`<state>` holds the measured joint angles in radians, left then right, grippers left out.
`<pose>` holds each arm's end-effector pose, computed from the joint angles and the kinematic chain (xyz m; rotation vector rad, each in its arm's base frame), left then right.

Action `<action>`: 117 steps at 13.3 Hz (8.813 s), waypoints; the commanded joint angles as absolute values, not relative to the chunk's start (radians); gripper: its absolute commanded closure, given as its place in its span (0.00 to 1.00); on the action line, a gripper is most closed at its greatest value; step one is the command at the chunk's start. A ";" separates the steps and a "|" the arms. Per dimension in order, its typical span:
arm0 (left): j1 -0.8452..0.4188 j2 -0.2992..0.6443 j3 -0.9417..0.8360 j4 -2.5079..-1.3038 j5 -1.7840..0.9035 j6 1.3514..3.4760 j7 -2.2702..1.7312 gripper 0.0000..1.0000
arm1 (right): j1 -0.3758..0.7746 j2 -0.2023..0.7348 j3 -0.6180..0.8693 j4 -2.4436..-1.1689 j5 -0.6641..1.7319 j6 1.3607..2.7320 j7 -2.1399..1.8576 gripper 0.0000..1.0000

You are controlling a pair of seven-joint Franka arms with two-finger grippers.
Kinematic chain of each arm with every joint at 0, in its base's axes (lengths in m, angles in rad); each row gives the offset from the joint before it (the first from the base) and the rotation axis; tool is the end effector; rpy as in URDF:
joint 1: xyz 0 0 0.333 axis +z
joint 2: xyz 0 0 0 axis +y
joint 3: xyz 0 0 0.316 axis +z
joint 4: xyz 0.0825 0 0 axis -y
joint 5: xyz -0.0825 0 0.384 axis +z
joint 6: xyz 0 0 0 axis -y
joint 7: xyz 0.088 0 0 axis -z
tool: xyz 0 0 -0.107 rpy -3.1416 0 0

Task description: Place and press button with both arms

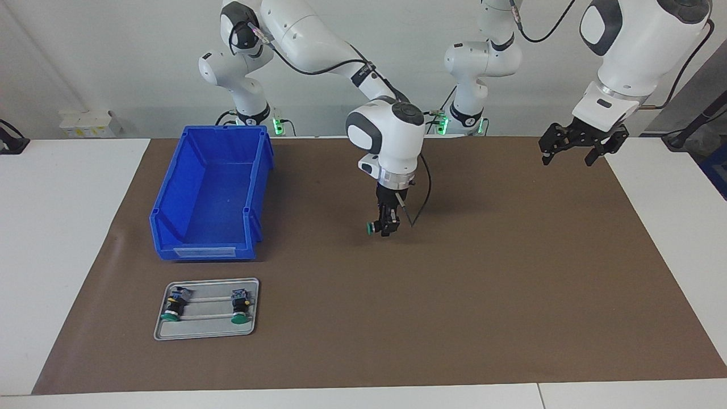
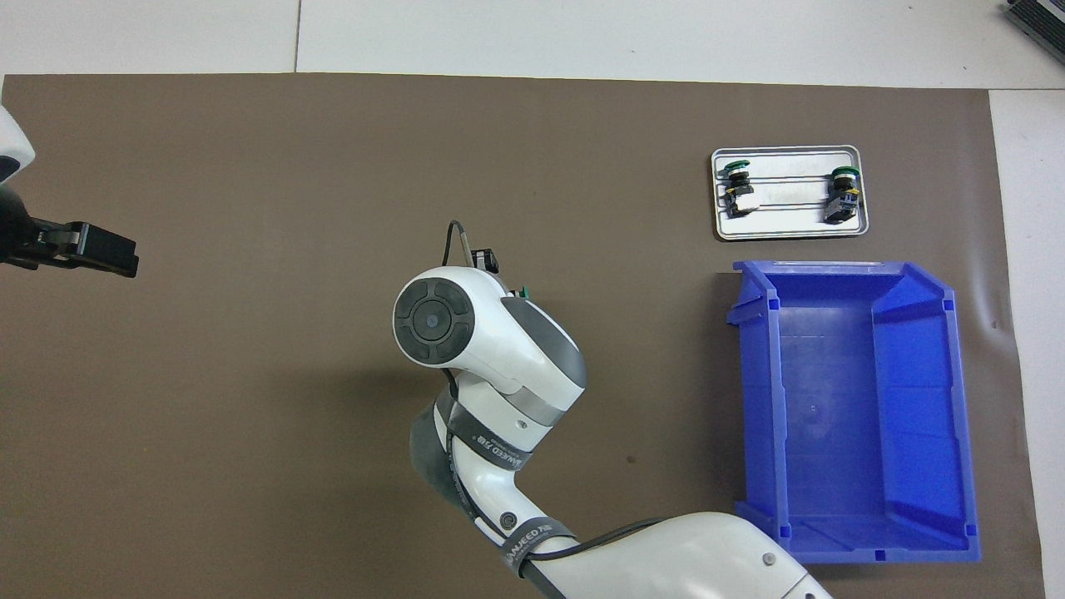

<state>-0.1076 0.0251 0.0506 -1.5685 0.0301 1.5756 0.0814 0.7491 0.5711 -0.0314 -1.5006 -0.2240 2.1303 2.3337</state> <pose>0.5615 -0.0292 0.6121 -3.1028 0.2157 0.0285 0.5399 0.4632 0.3418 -2.2538 2.0929 -0.3279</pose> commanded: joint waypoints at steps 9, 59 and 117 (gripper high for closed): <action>-0.117 0.014 0.034 -1.588 0.049 1.592 0.074 0.00 | 0.735 0.528 -0.043 -1.646 -0.252 2.269 2.325 0.00; -0.724 0.402 0.020 -1.916 -0.075 2.447 0.655 0.22 | 0.018 -0.095 -0.055 -1.641 -0.014 1.575 0.057 0.00; -0.354 0.081 0.015 -2.467 -1.887 2.008 2.161 1.00 | 0.107 -0.101 -0.132 -1.641 -0.014 1.574 0.057 0.00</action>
